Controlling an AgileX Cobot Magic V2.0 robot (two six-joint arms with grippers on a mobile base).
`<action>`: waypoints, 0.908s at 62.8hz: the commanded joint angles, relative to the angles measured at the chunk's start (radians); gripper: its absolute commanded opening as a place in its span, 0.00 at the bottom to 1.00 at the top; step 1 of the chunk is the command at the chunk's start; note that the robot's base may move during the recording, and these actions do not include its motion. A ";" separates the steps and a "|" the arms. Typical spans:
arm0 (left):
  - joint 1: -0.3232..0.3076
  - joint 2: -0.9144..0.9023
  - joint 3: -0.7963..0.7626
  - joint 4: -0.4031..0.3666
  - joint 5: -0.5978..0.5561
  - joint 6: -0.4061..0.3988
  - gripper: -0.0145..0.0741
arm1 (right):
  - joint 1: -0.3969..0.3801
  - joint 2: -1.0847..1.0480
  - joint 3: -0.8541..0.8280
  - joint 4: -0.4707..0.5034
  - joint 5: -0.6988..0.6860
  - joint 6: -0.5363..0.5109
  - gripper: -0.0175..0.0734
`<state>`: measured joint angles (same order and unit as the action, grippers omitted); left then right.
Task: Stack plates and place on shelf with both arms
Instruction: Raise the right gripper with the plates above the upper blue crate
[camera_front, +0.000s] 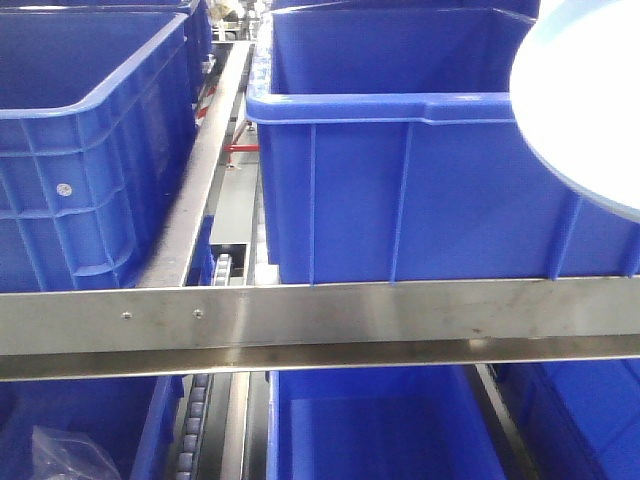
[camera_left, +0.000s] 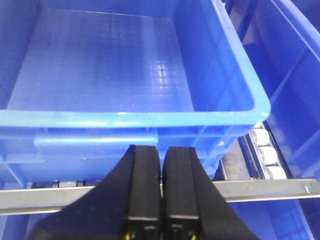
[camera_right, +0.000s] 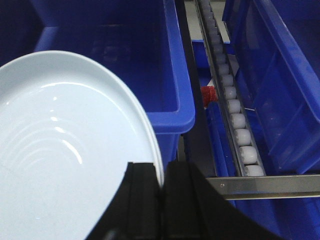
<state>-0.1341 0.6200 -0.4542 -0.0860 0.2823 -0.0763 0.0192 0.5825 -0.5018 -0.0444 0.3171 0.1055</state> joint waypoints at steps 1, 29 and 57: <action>-0.001 0.000 -0.028 -0.004 -0.084 -0.009 0.27 | -0.004 0.001 -0.033 -0.004 -0.105 -0.005 0.25; -0.001 0.000 -0.028 -0.004 -0.084 -0.009 0.27 | -0.004 0.001 -0.033 -0.004 -0.105 -0.005 0.25; -0.001 0.000 -0.028 -0.004 -0.084 -0.009 0.27 | -0.004 0.001 -0.033 -0.004 -0.105 -0.005 0.25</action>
<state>-0.1341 0.6200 -0.4542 -0.0860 0.2823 -0.0763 0.0192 0.5825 -0.5018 -0.0444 0.3171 0.1055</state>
